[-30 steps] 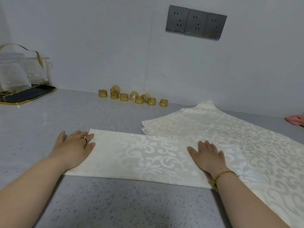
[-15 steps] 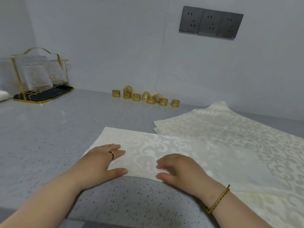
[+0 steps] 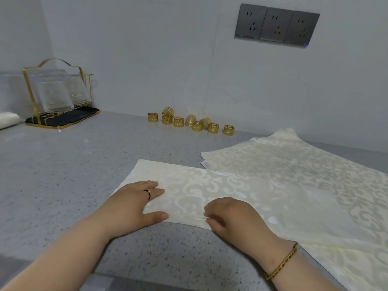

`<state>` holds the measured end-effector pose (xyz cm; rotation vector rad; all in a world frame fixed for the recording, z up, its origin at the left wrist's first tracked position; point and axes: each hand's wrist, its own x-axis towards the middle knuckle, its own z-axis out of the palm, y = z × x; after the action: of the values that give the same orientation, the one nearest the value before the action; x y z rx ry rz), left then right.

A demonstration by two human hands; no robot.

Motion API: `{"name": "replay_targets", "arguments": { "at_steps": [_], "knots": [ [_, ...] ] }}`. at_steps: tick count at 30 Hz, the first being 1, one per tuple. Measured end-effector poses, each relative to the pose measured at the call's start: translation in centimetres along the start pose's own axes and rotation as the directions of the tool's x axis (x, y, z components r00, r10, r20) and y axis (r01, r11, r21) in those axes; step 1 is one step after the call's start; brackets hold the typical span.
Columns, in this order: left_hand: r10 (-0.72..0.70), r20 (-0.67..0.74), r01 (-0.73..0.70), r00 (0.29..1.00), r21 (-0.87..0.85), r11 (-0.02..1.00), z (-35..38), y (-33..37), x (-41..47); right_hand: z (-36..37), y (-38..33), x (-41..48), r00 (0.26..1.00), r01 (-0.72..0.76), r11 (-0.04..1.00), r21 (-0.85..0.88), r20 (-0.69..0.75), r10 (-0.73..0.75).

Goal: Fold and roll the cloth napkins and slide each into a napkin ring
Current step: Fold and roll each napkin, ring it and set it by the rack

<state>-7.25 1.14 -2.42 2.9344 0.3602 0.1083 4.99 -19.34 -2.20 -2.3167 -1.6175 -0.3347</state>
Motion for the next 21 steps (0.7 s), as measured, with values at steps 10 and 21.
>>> {"name": "replay_targets", "arguments": {
  "at_steps": [10,21],
  "knots": [
    [-0.013,0.027,0.014,1.0,-0.043,0.999,-0.4,0.1,-0.4,1.0,-0.1,-0.8,0.996,0.026,0.999,0.02,-0.088,-0.024],
    [-0.341,0.084,0.351,0.936,-0.275,0.895,-3.1,-3.1,7.1,1.1,0.1,-0.9,0.99,0.063,0.987,0.146,-0.138,-0.043]
  ]
}}
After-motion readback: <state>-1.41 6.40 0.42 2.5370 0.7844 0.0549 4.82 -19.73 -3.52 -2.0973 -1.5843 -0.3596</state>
